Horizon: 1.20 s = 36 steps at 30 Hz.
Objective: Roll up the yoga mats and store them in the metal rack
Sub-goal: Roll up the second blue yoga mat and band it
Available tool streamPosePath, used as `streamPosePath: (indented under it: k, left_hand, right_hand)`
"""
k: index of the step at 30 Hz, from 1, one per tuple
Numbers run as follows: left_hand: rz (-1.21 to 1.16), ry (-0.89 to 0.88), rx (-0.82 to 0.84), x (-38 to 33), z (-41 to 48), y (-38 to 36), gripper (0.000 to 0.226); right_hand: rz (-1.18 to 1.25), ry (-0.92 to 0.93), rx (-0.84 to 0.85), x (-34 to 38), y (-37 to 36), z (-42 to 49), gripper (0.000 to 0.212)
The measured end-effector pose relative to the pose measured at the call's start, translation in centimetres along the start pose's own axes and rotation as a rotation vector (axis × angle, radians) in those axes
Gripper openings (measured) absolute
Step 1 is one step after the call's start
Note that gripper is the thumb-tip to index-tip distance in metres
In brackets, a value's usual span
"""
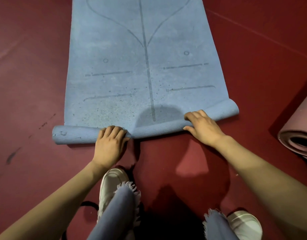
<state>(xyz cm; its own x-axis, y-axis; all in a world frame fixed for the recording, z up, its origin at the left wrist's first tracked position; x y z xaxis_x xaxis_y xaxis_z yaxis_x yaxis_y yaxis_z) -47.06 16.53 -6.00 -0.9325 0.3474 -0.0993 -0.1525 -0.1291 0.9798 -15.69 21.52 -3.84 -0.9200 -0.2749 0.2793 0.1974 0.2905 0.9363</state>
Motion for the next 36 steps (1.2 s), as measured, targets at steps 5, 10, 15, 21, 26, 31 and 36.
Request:
streamPosePath:
  k: [5, 10, 15, 21, 26, 31, 36]
  left_hand:
    - [-0.112, 0.016, 0.057, 1.3, 1.2, -0.1, 0.026]
    - [-0.225, 0.011, 0.091, 2.1, 1.9, -0.1, 0.018]
    - [-0.055, -0.02, 0.046, 1.3, 0.2, -0.2, 0.028]
    - [-0.141, -0.001, 0.085, 2.2, 0.7, -0.4, 0.03]
    - [-0.225, 0.017, 0.111, 2.9, 1.4, -0.1, 0.027]
    - [-0.235, -0.012, 0.124, 3.5, 1.7, -0.2, 0.033]
    - [-0.207, 0.073, 0.05, 3.4, 2.5, 0.3, 0.033]
  right_hand:
    - [-0.087, 0.0, -0.102, 0.4, -0.7, 0.1, 0.027]
    - [-0.201, -0.101, -0.246, 1.7, -1.6, -1.0, 0.025]
    - [-0.199, -0.12, -0.192, 2.2, -1.3, -0.7, 0.027]
    - [-0.139, -0.1, -0.188, 2.4, -1.1, 0.1, 0.028]
    - [-0.022, -0.015, -0.145, 0.9, -0.5, -0.4, 0.04]
    - [0.009, -0.031, -0.129, 0.3, -0.8, 0.1, 0.04]
    - [-0.012, -0.075, -0.097, 0.6, 0.2, 1.5, 0.035]
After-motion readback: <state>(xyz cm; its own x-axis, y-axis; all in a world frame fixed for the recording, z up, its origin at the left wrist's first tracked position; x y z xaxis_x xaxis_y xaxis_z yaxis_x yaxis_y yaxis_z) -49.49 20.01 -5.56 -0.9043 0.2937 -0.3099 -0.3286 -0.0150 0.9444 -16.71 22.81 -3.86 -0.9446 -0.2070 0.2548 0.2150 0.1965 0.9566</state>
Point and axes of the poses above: each hand's wrist, its own z-axis towards the middle knuckle, its own y-axis out of the back of the hand, x = y × z, the point moved 2 cm from there along z, towards the middle knuckle, and after that the axes turned 2 degrees about x, right-handed, at the moved point
